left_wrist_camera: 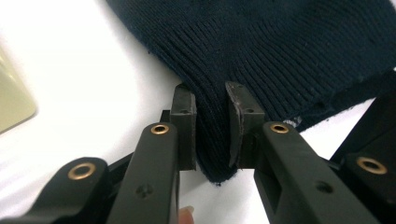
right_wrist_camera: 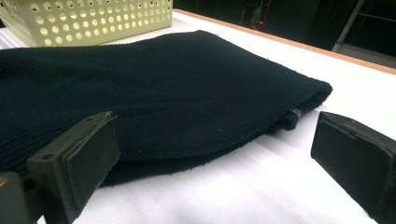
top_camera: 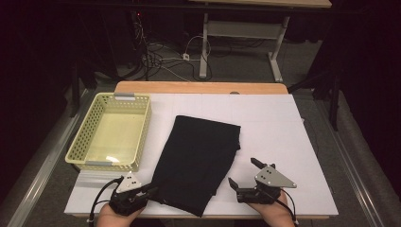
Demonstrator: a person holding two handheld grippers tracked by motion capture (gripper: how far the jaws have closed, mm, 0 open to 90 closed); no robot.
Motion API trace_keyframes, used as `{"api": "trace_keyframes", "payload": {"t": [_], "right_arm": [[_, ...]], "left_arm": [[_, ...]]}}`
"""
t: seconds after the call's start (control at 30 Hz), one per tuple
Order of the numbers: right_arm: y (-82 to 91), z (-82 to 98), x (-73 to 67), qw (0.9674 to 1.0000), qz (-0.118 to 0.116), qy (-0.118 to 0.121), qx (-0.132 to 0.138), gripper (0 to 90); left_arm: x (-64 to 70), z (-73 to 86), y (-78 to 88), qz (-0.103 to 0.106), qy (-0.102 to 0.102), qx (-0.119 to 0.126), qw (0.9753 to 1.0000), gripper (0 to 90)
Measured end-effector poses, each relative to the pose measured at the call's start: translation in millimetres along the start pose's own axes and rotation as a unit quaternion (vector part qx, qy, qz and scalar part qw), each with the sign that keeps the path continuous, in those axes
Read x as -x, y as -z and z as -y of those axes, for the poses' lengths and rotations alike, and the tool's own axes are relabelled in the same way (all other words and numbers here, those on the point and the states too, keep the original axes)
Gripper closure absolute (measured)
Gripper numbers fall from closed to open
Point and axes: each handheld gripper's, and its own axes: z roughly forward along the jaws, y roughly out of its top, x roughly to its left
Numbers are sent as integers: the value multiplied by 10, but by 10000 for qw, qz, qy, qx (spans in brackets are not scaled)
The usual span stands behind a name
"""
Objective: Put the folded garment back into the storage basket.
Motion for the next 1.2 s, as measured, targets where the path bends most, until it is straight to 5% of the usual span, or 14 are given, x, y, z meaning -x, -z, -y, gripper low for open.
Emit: {"api": "trace_keyframes", "payload": {"t": [0.37, 0.43, 0.63, 0.8, 0.9, 1.13, 1.2], "right_arm": [[-35, 2, -16, 9999, 56, -29, -100, 21], [-41, -3, -20, 9999, 54, -34, -89, 21], [-41, 11, 25, 9998, 109, -92, -106, 24], [-46, 17, 73, 9997, 150, -157, -110, 30], [-67, 16, 94, 9996, 156, -197, -104, 31], [-147, 9, 125, 9993, 187, -279, -170, 41], [-183, -6, 148, 9991, 217, -296, -189, 54]], "left_arm": [[-44, 28, 124, -343, 174, 241, 9990, 399], [-36, -3, 97, -190, 223, 244, 9993, 354], [21, -133, -56, -319, 99, -245, 9991, 231], [-68, -184, -135, -62, 349, -618, 9975, 229], [-106, -184, -148, 271, 465, -673, 9963, 333], [-158, -121, -166, 849, 549, -469, 9938, 549], [-158, -88, -165, 872, 493, -314, 9945, 620]]}}
